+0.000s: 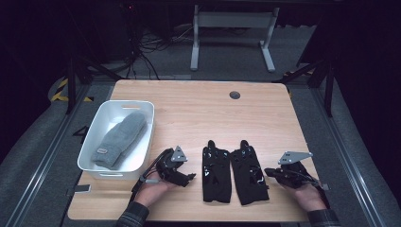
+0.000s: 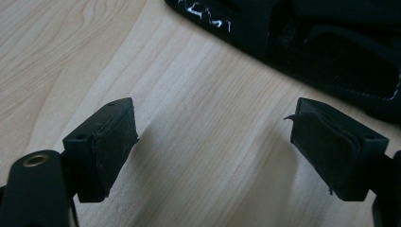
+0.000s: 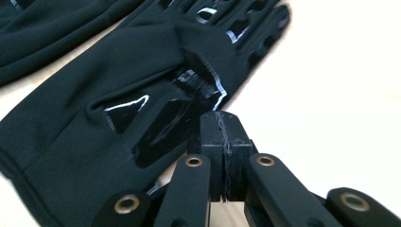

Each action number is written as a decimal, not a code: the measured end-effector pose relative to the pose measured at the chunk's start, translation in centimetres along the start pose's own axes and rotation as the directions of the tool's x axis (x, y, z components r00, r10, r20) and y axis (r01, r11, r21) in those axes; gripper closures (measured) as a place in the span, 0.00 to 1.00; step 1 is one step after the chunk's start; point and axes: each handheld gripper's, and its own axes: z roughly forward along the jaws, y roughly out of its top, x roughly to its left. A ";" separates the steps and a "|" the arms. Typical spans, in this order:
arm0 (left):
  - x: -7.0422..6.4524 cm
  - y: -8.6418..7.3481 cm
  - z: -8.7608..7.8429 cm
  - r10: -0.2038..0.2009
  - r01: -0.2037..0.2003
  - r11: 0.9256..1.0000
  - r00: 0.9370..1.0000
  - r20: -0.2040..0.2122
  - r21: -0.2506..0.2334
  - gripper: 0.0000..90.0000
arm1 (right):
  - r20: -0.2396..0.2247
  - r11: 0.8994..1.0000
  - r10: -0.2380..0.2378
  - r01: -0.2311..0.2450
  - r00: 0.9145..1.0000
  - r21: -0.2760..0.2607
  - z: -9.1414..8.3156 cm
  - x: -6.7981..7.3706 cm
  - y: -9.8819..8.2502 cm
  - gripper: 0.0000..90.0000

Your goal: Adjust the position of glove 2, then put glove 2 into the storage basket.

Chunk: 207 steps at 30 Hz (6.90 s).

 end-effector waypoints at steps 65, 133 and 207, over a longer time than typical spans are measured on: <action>-0.7 6.7 -1.3 -0.181 0.211 0.974 0.944 0.277 -0.085 0.95 | -0.189 0.989 -0.149 0.150 0.971 -0.010 4.8 3.9 4.2 1.00; -4.4 4.9 2.1 -0.048 0.022 0.989 0.984 0.170 0.148 1.00 | 0.095 0.995 0.038 -0.029 0.995 -0.097 5.1 -1.5 2.9 0.27; -1.2 6.7 4.3 0.020 -0.028 0.988 0.998 0.058 0.150 0.66 | 0.101 0.992 0.050 -0.037 0.994 -0.124 5.5 -1.4 2.7 0.18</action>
